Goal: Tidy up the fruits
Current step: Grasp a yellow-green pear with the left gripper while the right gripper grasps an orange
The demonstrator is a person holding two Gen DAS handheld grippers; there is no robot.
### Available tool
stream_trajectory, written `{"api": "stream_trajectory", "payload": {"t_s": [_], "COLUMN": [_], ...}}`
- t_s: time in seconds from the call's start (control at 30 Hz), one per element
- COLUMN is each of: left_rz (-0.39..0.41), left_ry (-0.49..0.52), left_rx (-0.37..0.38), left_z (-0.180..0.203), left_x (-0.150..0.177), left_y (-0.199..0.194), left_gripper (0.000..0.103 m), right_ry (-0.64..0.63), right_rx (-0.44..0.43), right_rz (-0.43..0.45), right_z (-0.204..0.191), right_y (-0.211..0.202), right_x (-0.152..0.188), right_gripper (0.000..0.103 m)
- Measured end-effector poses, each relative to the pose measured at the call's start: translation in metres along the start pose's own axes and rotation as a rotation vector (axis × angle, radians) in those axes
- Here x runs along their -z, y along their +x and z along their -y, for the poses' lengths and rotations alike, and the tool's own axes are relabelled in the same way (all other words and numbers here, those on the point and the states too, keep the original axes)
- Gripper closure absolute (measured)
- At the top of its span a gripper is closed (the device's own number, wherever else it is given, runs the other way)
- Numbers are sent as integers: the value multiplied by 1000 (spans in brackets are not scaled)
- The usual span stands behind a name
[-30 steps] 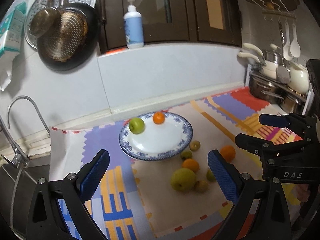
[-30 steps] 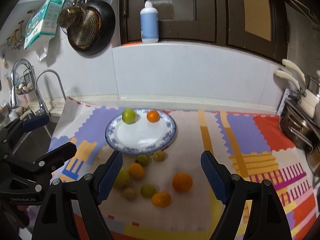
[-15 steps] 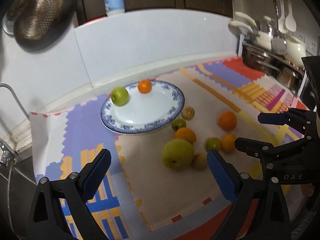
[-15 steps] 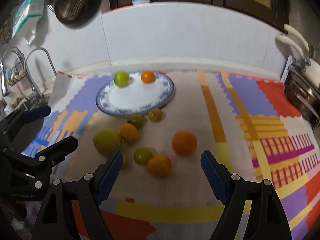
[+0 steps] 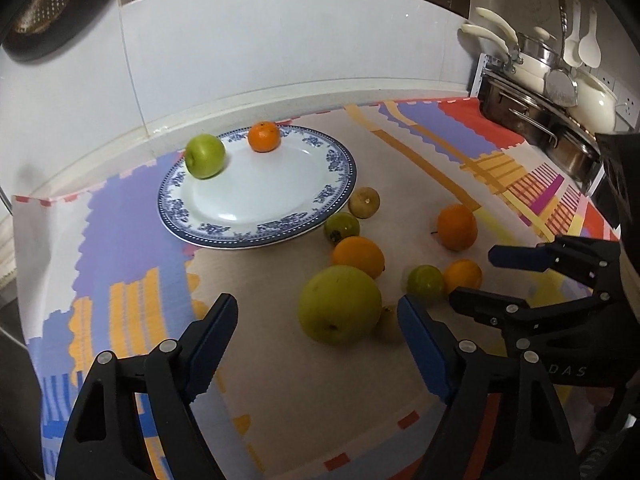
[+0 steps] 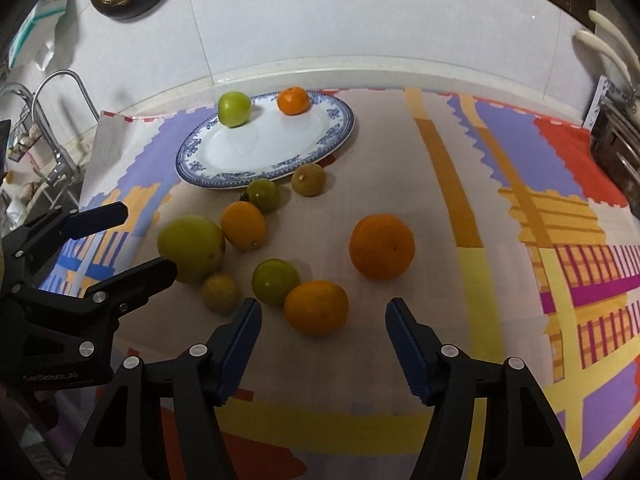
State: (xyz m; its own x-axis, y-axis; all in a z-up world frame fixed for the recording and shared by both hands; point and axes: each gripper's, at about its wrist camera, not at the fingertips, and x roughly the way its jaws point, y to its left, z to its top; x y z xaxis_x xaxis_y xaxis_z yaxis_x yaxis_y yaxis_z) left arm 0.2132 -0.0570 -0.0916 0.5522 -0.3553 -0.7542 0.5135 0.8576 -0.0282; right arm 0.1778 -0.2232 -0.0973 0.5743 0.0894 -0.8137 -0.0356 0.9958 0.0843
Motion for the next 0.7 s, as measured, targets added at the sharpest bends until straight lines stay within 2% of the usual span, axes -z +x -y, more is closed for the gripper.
{"api": "stream_trajectory", "payload": {"t_s": [0.23, 0.5, 0.57, 0.7], "left_rz": [-43, -68, -67, -64], "left_ry": [-56, -75, -76, -60], "left_rx": [60, 81, 88, 84], "left_z": [-3, -2, -2, 0], "left_x": [-2, -1, -1, 0], "left_y": [14, 24, 24, 23], "left_gripper": [34, 46, 52, 54], "right_ry": [1, 12, 9, -1], "right_rx": [-22, -35, -39, -52], "right_rz": [-31, -45, -45, -43], "right_z": [1, 4, 4, 2], "right_y": [11, 17, 18, 18], "right_x": [-2, -1, -1, -1], "right_gripper": [50, 57, 59, 66]}}
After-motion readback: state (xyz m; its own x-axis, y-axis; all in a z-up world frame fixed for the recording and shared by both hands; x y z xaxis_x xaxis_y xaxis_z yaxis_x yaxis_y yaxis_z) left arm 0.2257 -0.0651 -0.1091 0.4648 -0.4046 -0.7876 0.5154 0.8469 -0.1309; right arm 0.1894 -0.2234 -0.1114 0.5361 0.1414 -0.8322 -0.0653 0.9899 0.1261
